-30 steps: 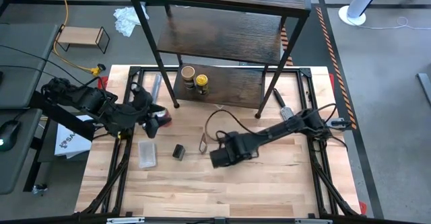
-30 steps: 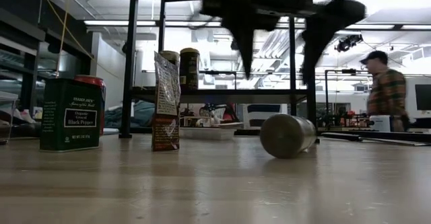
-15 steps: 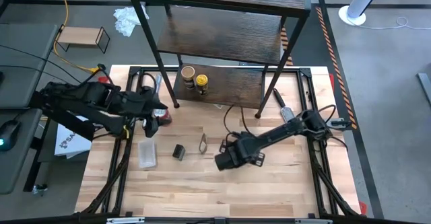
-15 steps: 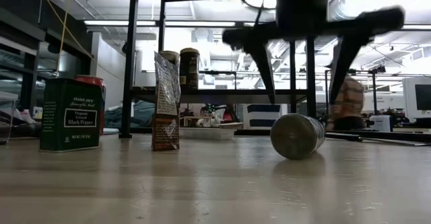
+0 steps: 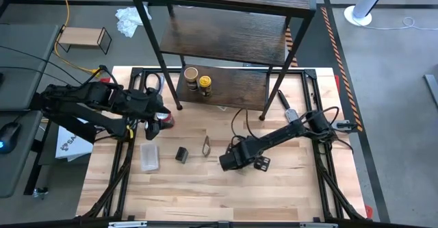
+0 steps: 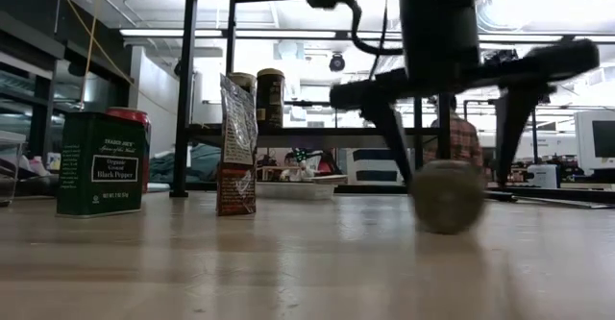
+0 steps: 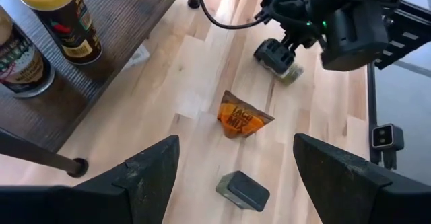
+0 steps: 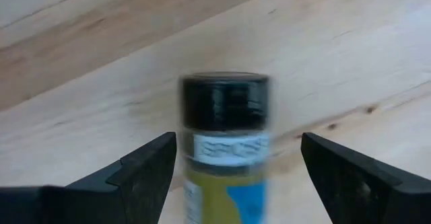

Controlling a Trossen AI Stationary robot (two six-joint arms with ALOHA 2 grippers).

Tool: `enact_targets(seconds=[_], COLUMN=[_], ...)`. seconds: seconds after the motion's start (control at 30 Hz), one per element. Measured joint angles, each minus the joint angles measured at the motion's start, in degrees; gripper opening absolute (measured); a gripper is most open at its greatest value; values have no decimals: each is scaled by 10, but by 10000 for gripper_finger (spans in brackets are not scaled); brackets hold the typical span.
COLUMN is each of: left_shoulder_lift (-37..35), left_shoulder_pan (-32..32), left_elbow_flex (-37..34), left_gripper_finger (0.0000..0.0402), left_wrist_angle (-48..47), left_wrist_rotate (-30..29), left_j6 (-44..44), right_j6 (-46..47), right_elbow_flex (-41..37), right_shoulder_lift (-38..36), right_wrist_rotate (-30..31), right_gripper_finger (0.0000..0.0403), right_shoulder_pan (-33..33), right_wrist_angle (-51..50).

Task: Shelf spices
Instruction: Put the black seasoning bottle on the bottom shelf aligned with the yellow seasoning bottle

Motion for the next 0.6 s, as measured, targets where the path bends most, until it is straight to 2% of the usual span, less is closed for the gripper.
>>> enact_targets(seconds=[0.23, 0.4, 0.5, 0.6], left_shoulder_lift=[0, 0, 0, 0], left_shoulder_pan=[0, 0, 0, 0], left_elbow_flex=[0, 0, 0, 0], left_gripper_finger=[289, 289, 289, 289], left_wrist_angle=[3, 3, 3, 3], left_wrist_rotate=[-1, -4, -4, -4], left_j6=[6, -8, -13, -13], right_j6=[-5, -10, -16, -43], right_elbow_flex=[-46, -72, -73, -65], right_shoulder_lift=[0, -1, -2, -1], right_wrist_rotate=[-3, -10, -1, 7], right_gripper_finger=[314, 310, 277, 205], right_shoulder_pan=[-2, 7, 10, 12], right_wrist_angle=[124, 134, 139, 138])
